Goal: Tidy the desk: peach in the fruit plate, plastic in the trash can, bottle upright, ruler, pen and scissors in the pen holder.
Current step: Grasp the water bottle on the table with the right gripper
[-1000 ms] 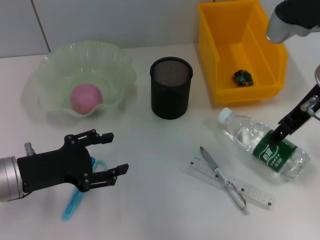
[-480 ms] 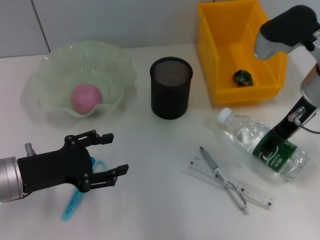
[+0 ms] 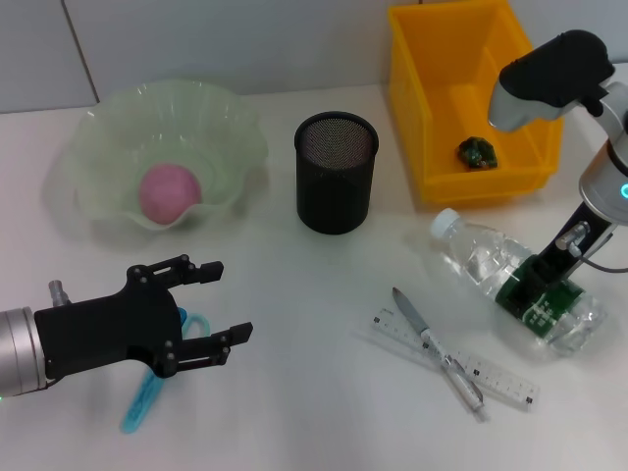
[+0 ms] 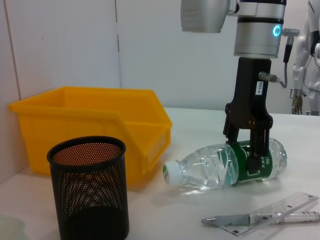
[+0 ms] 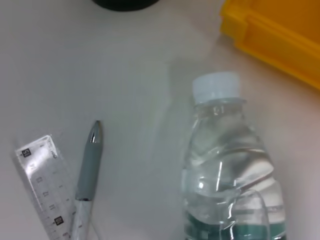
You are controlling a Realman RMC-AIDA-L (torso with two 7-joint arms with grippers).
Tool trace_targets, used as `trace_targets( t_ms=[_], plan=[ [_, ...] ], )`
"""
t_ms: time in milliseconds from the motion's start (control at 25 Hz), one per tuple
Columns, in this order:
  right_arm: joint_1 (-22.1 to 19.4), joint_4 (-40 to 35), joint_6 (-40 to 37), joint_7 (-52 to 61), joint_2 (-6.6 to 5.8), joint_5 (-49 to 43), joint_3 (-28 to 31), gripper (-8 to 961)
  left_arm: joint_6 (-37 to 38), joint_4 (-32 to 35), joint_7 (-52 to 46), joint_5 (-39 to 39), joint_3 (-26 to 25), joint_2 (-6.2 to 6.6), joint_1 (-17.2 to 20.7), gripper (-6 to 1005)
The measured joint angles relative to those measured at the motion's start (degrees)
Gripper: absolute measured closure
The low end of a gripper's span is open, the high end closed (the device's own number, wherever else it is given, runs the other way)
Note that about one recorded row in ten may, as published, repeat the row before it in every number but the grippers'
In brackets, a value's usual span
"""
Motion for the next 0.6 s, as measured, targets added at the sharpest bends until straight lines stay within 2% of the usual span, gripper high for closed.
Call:
trace_targets(
  t_ms=[320,600],
  plan=[
    [-0.1,3.5,2.3,0.0,0.00,0.1,0.0,150,0.1,0.1,0.0,0.0,0.0,0.00,-0.1,207],
    [-0.5,3.6,2.6,0.0,0.00,0.1,0.0,150,0.1,0.1,0.0,0.0,0.0,0.00,-0.1,207]
  ],
)
